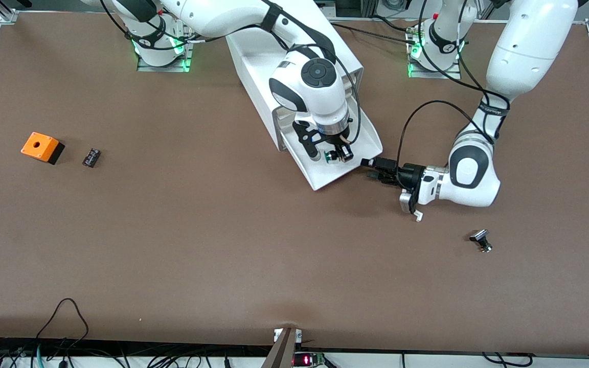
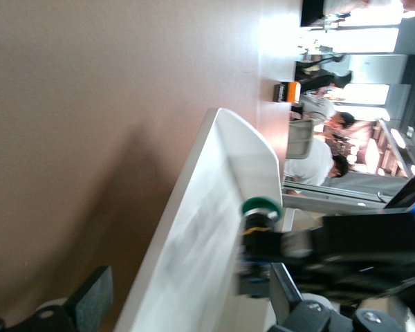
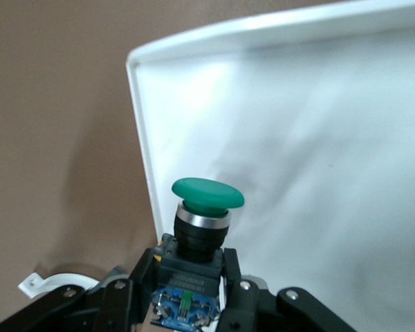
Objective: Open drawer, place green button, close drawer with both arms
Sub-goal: 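Lower the button into the drawer with the right gripper while the left gripper withdraws, then open the right gripper and lift it out of the drawer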
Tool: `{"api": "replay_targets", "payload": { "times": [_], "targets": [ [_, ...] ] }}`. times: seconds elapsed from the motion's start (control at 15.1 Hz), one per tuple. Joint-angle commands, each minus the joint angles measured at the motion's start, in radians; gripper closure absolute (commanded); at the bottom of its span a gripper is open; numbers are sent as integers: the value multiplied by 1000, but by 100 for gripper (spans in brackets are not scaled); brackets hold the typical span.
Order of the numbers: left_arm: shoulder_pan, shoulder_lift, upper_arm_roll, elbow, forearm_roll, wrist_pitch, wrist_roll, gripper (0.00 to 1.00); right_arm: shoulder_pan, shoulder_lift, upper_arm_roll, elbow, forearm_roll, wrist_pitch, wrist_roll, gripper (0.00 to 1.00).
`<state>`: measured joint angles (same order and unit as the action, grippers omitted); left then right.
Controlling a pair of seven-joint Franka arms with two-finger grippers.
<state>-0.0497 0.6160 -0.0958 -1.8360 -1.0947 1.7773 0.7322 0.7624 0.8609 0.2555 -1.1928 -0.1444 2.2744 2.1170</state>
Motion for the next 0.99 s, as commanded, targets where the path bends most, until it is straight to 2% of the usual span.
{"api": "replay_targets", "payload": {
  "times": [0.0, 0.07, 0.13, 0.27, 0.33, 0.4, 0.53, 0.66, 0.93],
  "targets": [
    [1, -47, 1, 67, 93, -7, -199, 0, 38, 38, -31, 42, -23, 14, 41, 100],
    [1, -55, 1, 98, 129, -7, -265, 0, 40, 47, -39, 44, -21, 17, 40, 100],
    [1, -58, -1, 134, 171, -9, -340, 0, 40, 49, -41, 44, -23, 28, 40, 96],
    [-2, -59, -7, 207, 272, -12, -491, 0, 38, 49, -42, 44, -21, 37, 37, 55],
    [-10, -59, -7, 236, 297, -12, -572, 0, 35, 49, -47, 45, -21, 37, 35, 18],
    [-15, -59, -7, 256, 327, -12, -652, 0, 37, 43, -61, 50, -21, 33, 32, 0],
    [-18, -58, -12, 293, 433, -10, -753, 0, 26, 30, -74, 74, -21, 7, 26, 0],
    [-25, -58, -9, 303, 482, -6, -856, 0, 20, 4, -100, 90, -21, -36, -8, 0],
    [-53, -58, -16, 360, 695, -6, -1054, 0, -64, -94, -90, 105, -1, -151, -152, 0]
  ]
}}
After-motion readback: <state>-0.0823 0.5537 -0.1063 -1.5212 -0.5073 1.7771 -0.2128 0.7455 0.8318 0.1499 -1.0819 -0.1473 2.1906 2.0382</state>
